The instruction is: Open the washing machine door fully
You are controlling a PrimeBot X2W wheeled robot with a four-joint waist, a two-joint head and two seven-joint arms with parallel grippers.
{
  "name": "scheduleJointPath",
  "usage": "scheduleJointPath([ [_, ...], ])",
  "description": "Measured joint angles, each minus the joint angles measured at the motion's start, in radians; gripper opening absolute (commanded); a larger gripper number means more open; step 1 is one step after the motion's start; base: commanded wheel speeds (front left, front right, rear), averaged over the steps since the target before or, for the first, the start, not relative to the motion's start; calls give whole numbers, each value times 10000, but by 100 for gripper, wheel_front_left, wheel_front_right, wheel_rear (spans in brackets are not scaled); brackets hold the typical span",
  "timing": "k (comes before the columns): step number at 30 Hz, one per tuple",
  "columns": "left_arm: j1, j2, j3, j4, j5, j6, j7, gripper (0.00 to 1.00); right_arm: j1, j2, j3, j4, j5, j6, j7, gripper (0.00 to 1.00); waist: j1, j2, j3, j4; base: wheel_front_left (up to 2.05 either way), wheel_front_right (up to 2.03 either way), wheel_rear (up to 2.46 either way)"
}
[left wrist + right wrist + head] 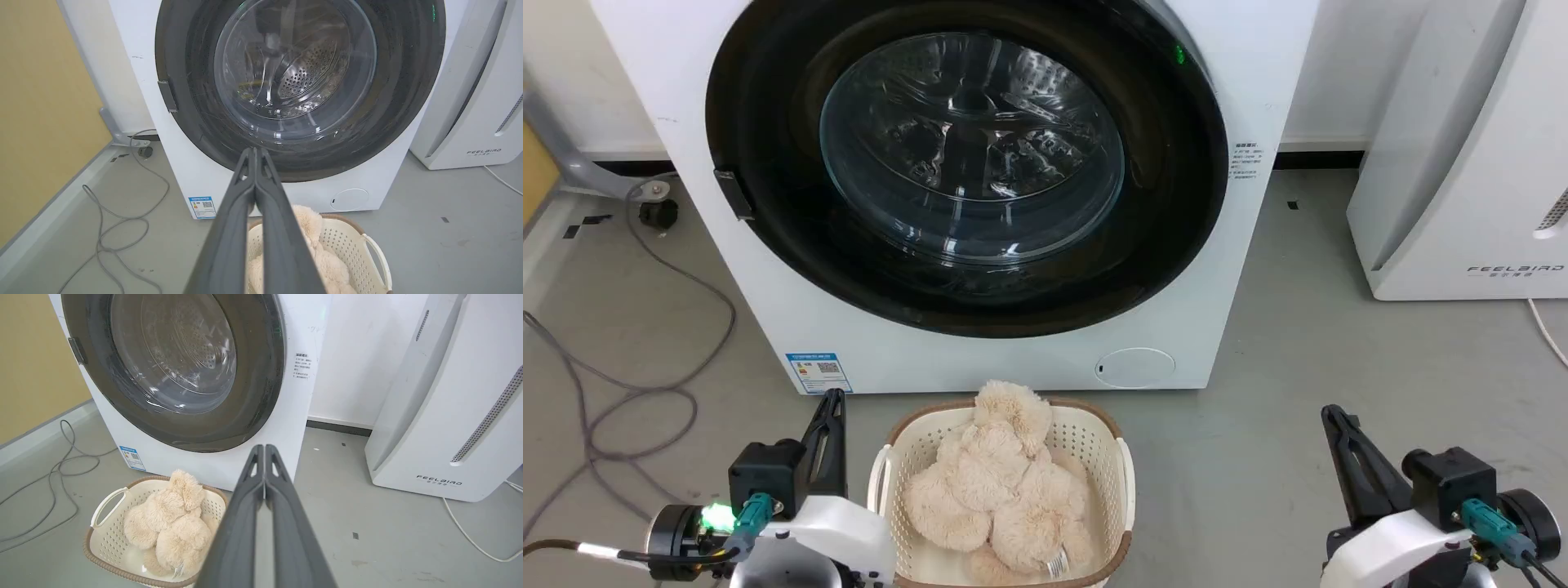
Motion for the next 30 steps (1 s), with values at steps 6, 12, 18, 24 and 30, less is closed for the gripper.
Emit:
scheduleJointPath([
  [6,4,-6,13,-40,65,-10,67,0,0,0,17,-52,-2,0,44,0,0,0,-4,-2,0,0,0],
  [12,5,-8,25,-40,65,-10,67,0,-1,0,23,-54,-2,0,44,0,0,0,-4,-2,0,0,0],
  [18,6,-8,25,-40,65,-10,67,0,-1,0,23,-56,-2,0,44,0,0,0,-4,-2,0,0,0],
  [24,7,-8,23,-40,65,-10,67,0,-1,0,21,-56,-2,0,44,0,0,0,-4,-2,0,0,0],
  [30,7,-10,21,-42,65,-10,67,0,-1,0,21,-56,-2,0,44,0,0,0,-4,-2,0,0,0],
])
